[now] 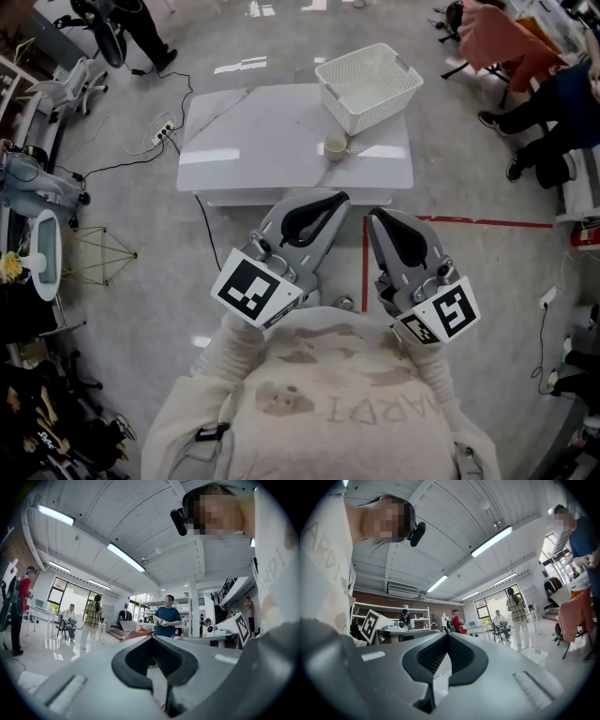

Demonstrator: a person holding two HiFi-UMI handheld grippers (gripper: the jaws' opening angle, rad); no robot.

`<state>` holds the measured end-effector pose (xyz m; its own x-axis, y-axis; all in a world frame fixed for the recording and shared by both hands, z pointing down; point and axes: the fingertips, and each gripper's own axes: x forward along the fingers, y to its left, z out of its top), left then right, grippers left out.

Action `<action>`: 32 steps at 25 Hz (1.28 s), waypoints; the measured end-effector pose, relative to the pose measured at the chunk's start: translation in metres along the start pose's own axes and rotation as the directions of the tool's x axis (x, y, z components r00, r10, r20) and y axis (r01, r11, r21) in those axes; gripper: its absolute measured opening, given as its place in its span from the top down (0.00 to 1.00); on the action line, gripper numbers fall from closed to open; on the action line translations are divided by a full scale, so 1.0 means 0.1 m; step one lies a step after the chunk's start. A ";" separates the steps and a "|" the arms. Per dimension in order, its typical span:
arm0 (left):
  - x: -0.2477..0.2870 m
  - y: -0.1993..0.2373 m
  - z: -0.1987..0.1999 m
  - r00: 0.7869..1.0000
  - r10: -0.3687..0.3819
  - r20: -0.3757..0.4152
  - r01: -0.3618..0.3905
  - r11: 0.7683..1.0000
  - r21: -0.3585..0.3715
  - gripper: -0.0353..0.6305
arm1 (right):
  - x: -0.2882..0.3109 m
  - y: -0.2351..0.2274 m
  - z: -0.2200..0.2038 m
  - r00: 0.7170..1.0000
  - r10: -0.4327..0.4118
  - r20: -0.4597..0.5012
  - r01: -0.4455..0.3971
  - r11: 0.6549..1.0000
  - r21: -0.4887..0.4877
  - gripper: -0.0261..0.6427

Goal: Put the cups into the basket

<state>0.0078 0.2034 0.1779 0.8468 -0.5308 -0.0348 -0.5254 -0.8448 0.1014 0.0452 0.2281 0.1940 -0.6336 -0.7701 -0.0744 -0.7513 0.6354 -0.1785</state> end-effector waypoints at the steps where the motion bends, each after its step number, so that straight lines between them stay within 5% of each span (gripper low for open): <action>1: 0.02 0.11 0.02 1.000 -0.007 0.003 0.007 1.000 0.006 0.94 | 0.12 -0.03 0.00 1.000 -0.002 0.001 0.002 1.000 0.000 0.92; 18: 0.16 1.68 0.17 0.998 -0.066 0.011 0.066 0.998 0.001 0.95 | 1.65 -0.45 0.02 0.997 -0.076 -0.007 0.076 0.996 -0.056 0.92; 25: 0.43 1.87 0.05 0.996 -0.090 0.014 0.090 0.996 -0.027 0.95 | 1.74 -0.76 -0.07 0.993 -0.110 -0.049 0.107 0.992 -0.061 0.92; 32: 0.85 2.04 -0.05 0.998 -0.056 0.005 0.056 0.998 -0.013 0.94 | 1.93 -1.27 -0.26 0.994 -0.047 -0.102 0.044 0.999 -0.032 0.92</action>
<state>-0.0272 -0.0137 0.2011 0.8746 -0.4827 -0.0454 -0.4757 -0.8724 0.1121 0.0133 0.0001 0.2279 -0.6128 -0.7895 0.0343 -0.7841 0.6022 -0.1501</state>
